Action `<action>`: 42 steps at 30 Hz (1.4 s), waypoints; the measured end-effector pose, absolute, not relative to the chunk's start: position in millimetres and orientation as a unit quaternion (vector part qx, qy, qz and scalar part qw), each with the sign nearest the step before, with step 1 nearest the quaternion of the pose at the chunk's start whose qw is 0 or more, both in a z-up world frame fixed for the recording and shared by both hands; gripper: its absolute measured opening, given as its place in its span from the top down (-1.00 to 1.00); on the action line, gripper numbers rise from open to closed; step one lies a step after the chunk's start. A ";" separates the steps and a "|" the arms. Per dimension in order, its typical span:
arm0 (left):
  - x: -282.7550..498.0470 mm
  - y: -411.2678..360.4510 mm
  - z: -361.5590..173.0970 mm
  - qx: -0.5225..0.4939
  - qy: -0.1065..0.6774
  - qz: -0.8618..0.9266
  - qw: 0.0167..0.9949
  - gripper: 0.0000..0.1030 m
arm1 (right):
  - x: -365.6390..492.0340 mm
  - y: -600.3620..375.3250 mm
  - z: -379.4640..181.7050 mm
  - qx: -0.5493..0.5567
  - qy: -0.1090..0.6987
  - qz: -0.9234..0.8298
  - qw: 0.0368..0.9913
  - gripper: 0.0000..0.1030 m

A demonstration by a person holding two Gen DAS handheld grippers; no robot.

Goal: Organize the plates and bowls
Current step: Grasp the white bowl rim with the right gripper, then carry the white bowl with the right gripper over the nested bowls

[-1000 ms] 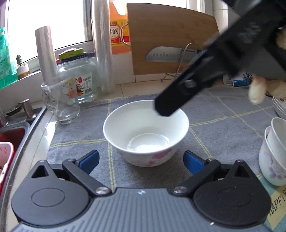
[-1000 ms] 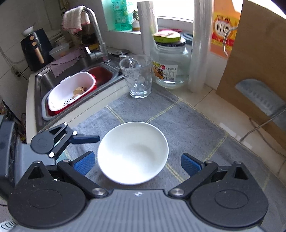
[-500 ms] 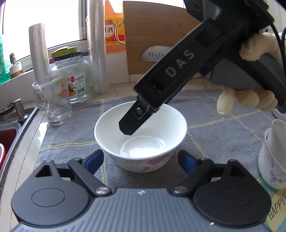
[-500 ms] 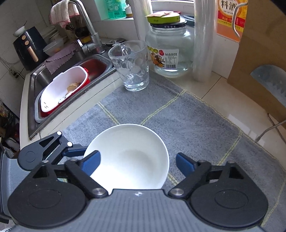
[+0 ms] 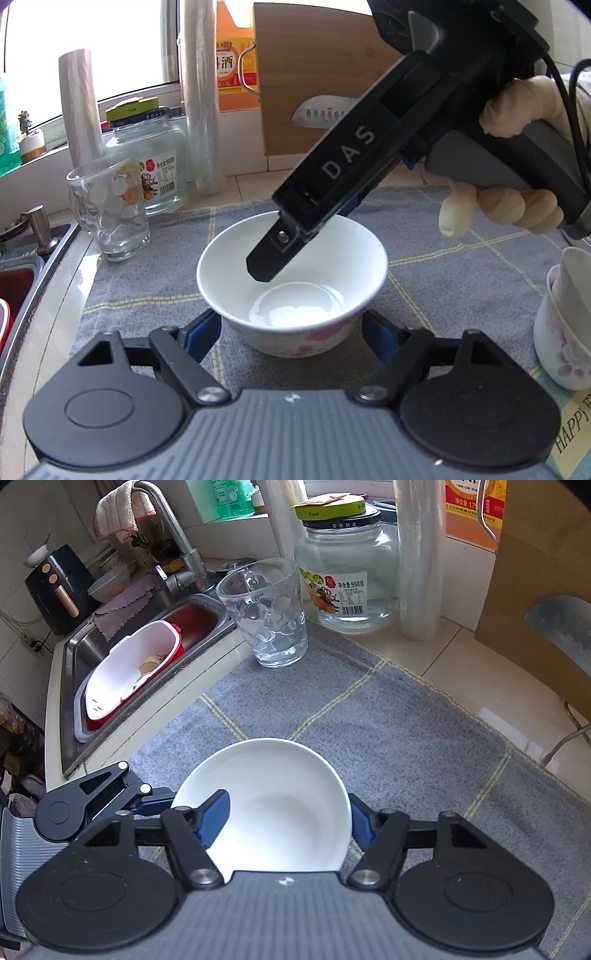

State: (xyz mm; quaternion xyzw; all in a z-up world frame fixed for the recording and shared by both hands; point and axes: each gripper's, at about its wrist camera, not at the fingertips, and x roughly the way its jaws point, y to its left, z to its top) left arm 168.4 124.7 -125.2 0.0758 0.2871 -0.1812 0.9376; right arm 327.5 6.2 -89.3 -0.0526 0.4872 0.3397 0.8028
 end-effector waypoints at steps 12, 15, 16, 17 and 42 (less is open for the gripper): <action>157.8 120.8 -116.0 0.094 0.292 -0.188 0.933 -0.61 | 313.8 -1.5 -77.8 -0.038 0.485 0.346 0.802 -0.38; 152.1 117.6 -109.5 0.105 0.296 -0.189 0.930 -0.61 | 305.2 -5.9 -72.5 -0.033 0.483 0.349 0.803 -0.38; 149.3 116.2 -106.7 0.107 0.297 -0.189 0.930 -0.61 | 301.7 -7.6 -70.1 -0.032 0.481 0.349 0.803 -0.38; 146.9 114.9 -104.1 0.109 0.298 -0.190 0.929 -0.61 | 298.7 -8.9 -67.8 -0.032 0.480 0.350 0.804 -0.38; 75.8 69.1 -60.9 0.133 0.291 -0.230 0.919 -0.61 | 206.4 -74.4 -19.8 -0.016 0.440 0.353 0.825 -0.39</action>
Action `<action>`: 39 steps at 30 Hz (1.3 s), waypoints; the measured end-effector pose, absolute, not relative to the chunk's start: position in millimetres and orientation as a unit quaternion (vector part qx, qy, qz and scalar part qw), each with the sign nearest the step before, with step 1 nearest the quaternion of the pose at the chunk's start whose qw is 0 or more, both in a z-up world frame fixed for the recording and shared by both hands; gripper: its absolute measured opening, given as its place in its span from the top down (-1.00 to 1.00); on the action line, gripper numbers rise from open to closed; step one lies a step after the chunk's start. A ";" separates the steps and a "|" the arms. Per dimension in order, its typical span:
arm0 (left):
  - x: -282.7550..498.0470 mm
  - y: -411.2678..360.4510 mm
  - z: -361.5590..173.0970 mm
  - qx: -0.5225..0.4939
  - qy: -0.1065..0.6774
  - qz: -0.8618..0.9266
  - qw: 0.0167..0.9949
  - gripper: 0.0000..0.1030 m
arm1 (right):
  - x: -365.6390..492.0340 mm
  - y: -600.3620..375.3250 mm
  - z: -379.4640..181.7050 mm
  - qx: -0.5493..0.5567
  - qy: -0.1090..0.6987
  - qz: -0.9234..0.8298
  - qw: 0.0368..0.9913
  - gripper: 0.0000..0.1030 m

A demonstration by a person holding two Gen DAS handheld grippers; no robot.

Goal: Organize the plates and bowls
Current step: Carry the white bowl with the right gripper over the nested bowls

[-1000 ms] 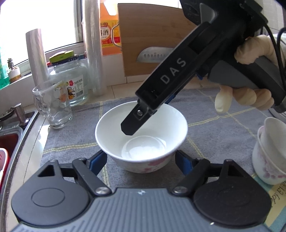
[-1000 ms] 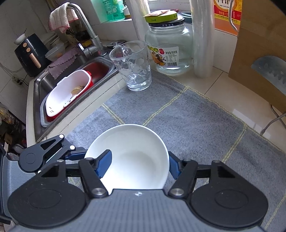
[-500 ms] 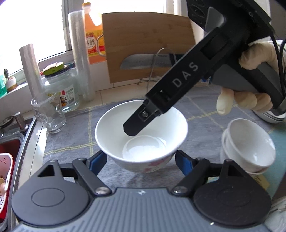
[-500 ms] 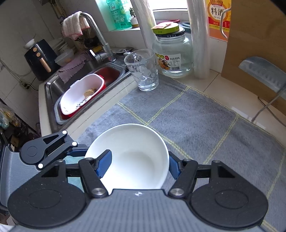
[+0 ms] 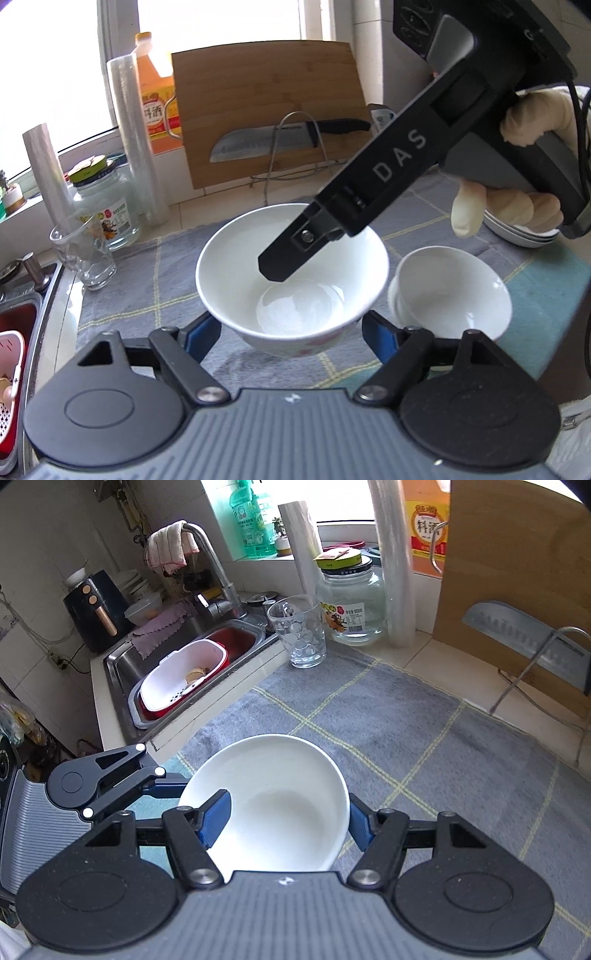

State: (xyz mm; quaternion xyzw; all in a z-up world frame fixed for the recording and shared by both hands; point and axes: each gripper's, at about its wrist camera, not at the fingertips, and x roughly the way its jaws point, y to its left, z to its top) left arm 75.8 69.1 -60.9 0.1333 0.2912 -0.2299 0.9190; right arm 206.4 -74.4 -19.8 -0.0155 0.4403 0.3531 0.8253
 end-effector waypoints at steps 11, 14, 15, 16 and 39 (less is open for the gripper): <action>56.8 41.1 -50.7 0.150 0.285 -0.250 0.913 -0.61 | 179.4 -118.2 -9.1 -0.005 0.430 0.340 0.836 -0.39; 54.1 30.3 -49.9 0.151 0.285 -0.258 0.911 -0.61 | 173.8 -130.0 -7.5 -0.002 0.429 0.337 0.838 -0.39; 53.3 26.3 -49.7 0.152 0.284 -0.261 0.910 -0.61 | 171.7 -134.1 -7.0 -0.001 0.429 0.335 0.839 -0.39; 52.8 23.0 -49.5 0.153 0.284 -0.263 0.909 -0.61 | 169.5 -138.4 -6.5 0.000 0.427 0.334 0.840 -0.39; 46.8 -16.1 -59.8 0.168 0.302 -0.315 0.884 -0.61 | 142.5 -184.4 -18.0 0.019 0.444 0.293 0.846 -0.39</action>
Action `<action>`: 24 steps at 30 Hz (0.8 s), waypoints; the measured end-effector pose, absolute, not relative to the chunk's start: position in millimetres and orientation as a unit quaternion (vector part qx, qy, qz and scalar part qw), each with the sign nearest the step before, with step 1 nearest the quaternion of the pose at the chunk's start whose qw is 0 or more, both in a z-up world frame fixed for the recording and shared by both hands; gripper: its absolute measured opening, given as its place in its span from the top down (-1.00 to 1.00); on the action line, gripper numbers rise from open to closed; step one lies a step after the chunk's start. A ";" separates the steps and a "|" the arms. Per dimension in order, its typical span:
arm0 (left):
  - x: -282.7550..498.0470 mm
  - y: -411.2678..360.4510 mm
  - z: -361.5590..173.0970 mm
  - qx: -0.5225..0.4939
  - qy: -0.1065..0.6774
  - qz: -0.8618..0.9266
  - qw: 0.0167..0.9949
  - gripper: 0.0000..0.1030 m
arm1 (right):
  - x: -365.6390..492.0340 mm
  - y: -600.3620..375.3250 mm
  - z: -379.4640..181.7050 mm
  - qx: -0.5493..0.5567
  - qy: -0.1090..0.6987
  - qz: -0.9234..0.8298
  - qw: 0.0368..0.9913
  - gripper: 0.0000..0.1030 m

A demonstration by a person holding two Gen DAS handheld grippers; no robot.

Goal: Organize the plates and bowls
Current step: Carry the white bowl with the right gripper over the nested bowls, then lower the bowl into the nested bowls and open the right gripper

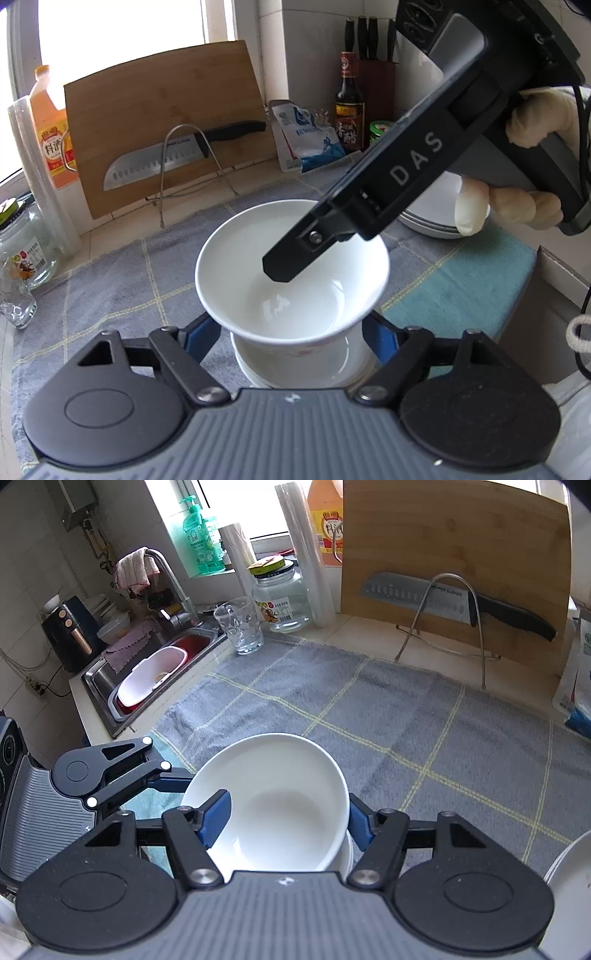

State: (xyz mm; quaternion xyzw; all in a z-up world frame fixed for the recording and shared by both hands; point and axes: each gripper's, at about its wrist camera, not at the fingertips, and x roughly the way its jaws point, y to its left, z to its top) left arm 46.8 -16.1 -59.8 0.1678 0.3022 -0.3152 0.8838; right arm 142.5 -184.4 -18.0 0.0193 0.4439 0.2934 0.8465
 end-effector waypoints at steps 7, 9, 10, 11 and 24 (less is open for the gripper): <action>46.6 -17.4 -65.4 0.174 0.320 -0.324 0.873 -0.61 | 138.3 -187.0 -28.9 0.028 0.456 0.290 0.841 -0.39; 46.7 -18.3 -66.6 0.177 0.323 -0.326 0.871 -0.61 | 137.7 -187.8 -31.4 0.031 0.459 0.288 0.840 -0.39; 46.8 -18.5 -67.1 0.179 0.323 -0.327 0.870 -0.61 | 137.8 -188.4 -32.6 0.032 0.460 0.287 0.840 -0.39; 47.1 -18.8 -67.6 0.181 0.325 -0.328 0.868 -0.61 | 138.0 -189.1 -34.1 0.034 0.462 0.287 0.839 -0.39; 49.6 -21.0 -69.0 0.187 0.332 -0.331 0.863 -0.62 | 141.5 -190.2 -44.2 0.039 0.470 0.281 0.836 -0.39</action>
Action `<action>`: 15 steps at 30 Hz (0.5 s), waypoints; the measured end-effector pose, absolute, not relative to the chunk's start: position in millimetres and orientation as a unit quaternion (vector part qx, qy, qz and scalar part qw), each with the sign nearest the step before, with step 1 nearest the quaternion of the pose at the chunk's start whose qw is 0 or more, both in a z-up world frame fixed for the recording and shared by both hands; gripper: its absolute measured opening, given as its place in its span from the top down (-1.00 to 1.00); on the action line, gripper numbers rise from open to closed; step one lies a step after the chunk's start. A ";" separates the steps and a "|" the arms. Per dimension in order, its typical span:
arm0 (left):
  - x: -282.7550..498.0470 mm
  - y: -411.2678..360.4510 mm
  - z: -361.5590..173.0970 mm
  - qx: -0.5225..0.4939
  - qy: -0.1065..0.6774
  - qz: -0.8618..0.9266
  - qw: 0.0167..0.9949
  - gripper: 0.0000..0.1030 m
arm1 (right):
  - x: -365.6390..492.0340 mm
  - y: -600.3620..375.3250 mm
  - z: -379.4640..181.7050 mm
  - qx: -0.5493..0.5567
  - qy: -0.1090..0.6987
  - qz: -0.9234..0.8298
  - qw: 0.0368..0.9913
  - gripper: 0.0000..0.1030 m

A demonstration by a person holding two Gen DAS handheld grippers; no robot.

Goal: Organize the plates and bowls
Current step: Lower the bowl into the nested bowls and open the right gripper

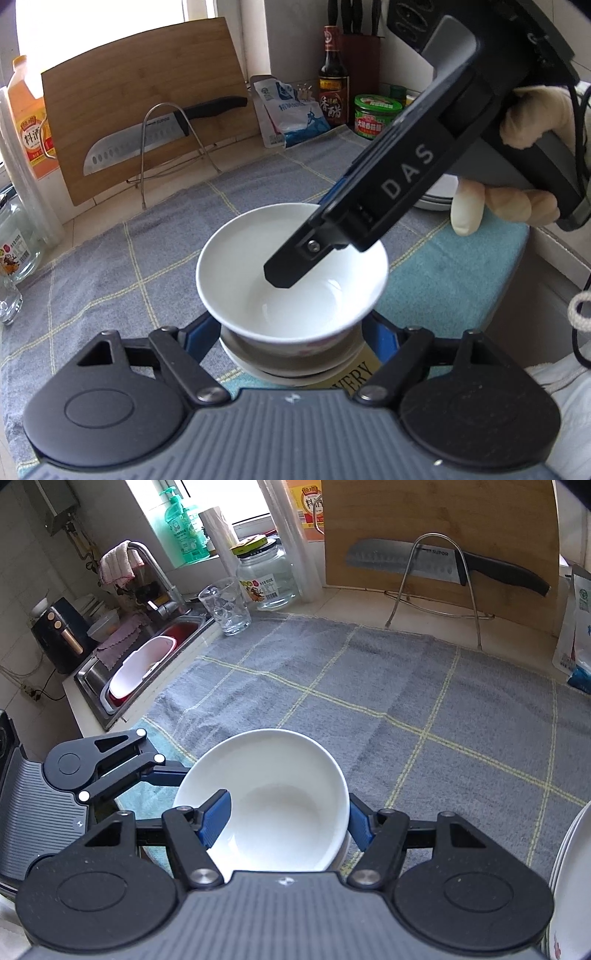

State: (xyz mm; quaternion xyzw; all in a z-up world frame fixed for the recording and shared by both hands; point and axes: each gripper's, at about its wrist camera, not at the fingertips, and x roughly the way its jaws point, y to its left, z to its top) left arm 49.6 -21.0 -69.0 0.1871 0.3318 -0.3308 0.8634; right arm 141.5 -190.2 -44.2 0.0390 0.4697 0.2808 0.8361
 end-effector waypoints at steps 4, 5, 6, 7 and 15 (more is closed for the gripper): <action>51.0 -21.0 -69.3 0.185 0.335 -0.333 0.862 -0.63 | 141.6 -190.4 -44.5 0.040 0.472 0.283 0.834 -0.39; 51.0 -21.1 -69.2 0.185 0.335 -0.333 0.862 -0.65 | 141.6 -190.5 -44.6 0.039 0.472 0.283 0.834 -0.39; 51.2 -21.1 -69.2 0.184 0.336 -0.334 0.861 -0.66 | 142.0 -190.5 -44.8 0.039 0.473 0.284 0.833 -0.39; 51.2 -21.2 -68.9 0.183 0.336 -0.334 0.862 -0.67 | 142.5 -190.4 -44.7 0.038 0.473 0.285 0.833 -0.39; 49.1 -22.0 -67.5 0.186 0.330 -0.332 0.864 -0.82 | 142.7 -187.3 -38.6 0.033 0.460 0.293 0.838 -0.68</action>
